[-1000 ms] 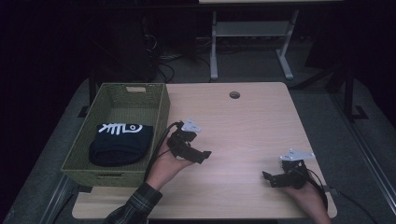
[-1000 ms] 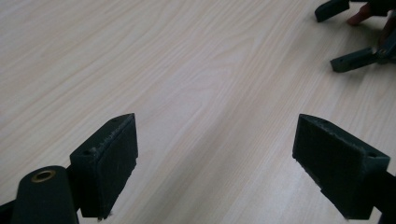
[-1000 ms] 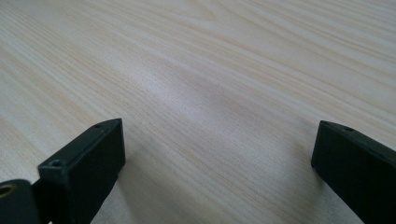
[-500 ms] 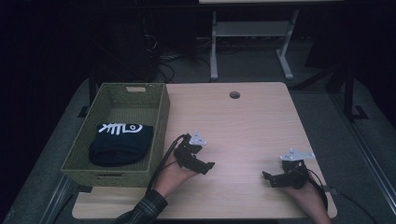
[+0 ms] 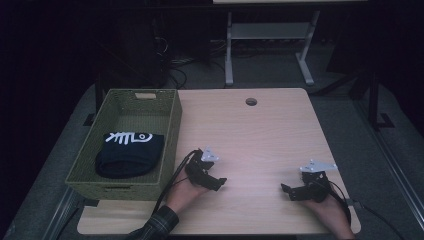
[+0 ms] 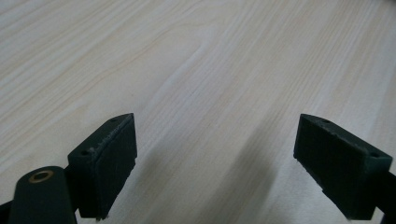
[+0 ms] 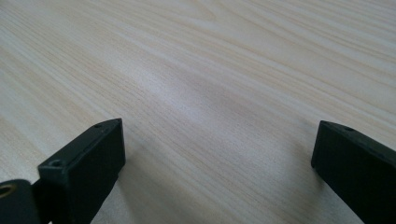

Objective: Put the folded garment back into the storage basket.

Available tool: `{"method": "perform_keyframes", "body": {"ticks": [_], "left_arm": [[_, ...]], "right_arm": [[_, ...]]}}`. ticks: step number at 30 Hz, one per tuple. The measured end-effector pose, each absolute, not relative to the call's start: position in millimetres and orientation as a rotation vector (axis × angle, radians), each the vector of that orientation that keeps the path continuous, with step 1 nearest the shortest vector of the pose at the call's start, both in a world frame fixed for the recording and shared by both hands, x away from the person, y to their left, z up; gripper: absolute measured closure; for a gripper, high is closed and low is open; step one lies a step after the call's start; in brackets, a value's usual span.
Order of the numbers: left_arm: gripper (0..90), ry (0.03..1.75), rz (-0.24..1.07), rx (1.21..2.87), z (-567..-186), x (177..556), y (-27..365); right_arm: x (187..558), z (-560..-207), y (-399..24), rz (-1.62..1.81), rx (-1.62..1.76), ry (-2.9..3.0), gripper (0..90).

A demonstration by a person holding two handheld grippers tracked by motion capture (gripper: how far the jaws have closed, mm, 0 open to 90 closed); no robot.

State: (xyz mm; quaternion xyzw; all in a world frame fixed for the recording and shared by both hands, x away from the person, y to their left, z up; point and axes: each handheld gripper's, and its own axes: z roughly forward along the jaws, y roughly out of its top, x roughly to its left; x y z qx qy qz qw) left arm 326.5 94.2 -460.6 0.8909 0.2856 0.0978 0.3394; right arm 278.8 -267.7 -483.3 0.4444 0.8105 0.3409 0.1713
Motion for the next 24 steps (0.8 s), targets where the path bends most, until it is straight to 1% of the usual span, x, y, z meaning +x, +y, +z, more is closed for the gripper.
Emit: {"method": "perform_keyframes", "body": {"ticks": [5, 7, 13, 17, 24], "left_arm": [[13.0, 0.744, 0.26, 2.325, -469.4, 326.8, 93.8], [13.0, 0.733, 0.286, 2.322, -472.0, 325.6, 92.4], [12.9, 0.707, 0.3, 2.26, -477.7, 325.1, 96.8], [13.4, 0.672, 0.29, 2.264, -478.1, 324.6, 100.1], [13.6, 0.67, 0.284, 2.259, -478.3, 323.0, 101.5]], "right_arm": [[278.8, -483.3, -267.7, 0.968, 1.262, 2.301, 2.3], [278.8, -483.3, -267.7, 0.968, 1.262, 2.301, 2.3], [278.8, -483.3, -267.7, 0.968, 1.262, 2.301, 2.3], [278.8, -483.3, -267.7, 0.968, 1.261, 2.302, 2.3], [278.6, -483.2, -267.6, 0.967, 1.267, 2.302, 2.3]]}}
